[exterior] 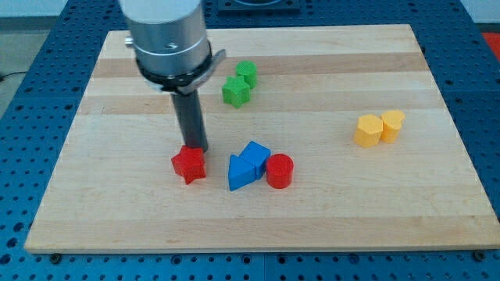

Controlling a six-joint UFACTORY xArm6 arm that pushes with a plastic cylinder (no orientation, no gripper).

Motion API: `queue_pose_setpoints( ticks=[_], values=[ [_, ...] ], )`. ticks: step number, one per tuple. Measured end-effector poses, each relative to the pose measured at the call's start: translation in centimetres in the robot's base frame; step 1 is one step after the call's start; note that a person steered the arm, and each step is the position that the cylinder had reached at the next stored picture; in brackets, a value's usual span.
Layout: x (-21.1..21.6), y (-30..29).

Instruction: Slide the red blocks diagonally to the top left of the blue blocks

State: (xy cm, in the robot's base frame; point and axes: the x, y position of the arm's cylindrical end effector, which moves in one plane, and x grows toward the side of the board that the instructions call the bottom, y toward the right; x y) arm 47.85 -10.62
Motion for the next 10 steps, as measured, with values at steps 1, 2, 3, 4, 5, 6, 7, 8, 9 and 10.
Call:
queue_pose_setpoints(
  ticks=[1,2,3,4,5,6,7,8,9,10],
  values=[
    [0.0,-3.2],
    [0.0,-4.8],
    [0.2,-8.1],
    [4.9,-15.2],
    [10.8,-15.9],
    [11.6,-7.9],
    [9.2,0.0],
    [6.4,3.2],
    [5.1,2.0],
    [4.9,-4.2]
  ],
)
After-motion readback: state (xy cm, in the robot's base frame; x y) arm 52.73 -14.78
